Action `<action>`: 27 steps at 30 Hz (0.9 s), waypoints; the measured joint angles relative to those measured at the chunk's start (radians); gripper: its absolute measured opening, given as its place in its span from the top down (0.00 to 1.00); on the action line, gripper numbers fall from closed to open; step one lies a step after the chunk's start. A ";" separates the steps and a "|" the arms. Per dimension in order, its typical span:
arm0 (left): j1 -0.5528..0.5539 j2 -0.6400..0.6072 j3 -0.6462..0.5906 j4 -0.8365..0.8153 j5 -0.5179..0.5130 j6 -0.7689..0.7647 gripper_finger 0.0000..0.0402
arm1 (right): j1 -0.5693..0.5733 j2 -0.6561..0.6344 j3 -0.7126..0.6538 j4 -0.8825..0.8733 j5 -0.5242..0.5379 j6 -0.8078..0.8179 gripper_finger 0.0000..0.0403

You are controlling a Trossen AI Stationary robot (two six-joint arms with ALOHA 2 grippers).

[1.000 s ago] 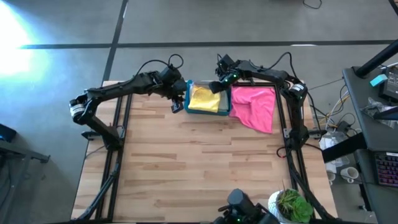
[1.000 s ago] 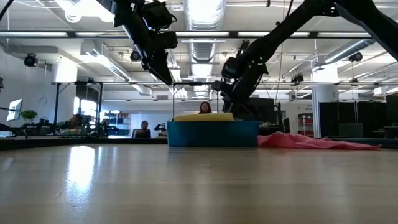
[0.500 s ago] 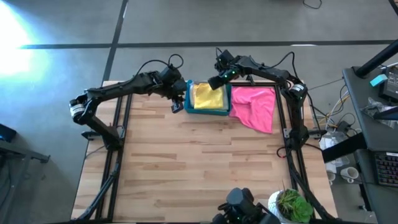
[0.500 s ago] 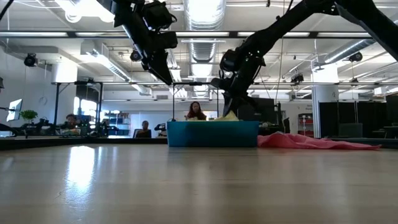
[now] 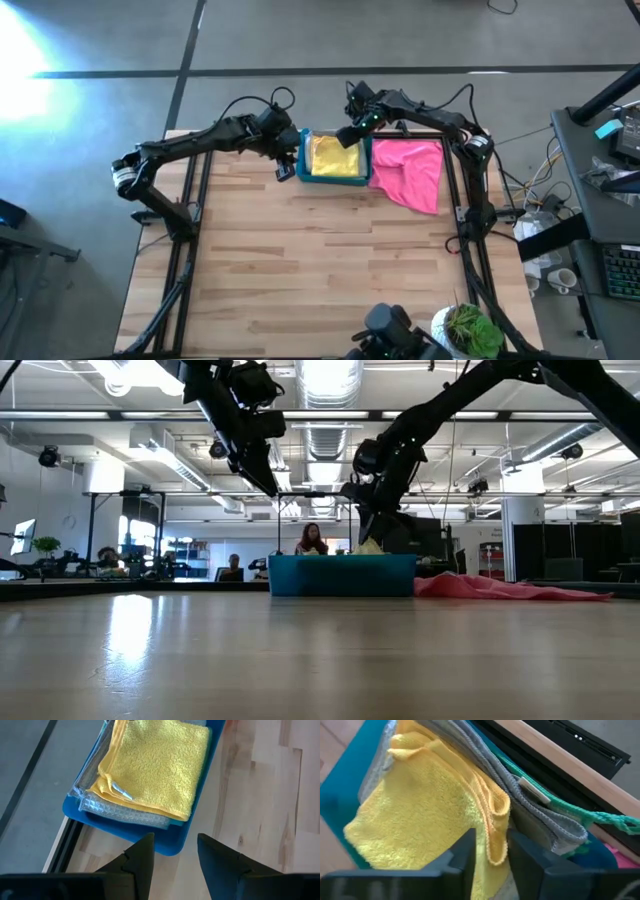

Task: Fold microfiber towels
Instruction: Put the yellow microfiber cloth into the blue bin, then fold the pink microfiber cloth

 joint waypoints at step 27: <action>0.000 0.000 0.000 -0.033 -0.013 0.024 0.66 | 0.191 -0.450 -0.441 -0.254 0.175 0.368 0.69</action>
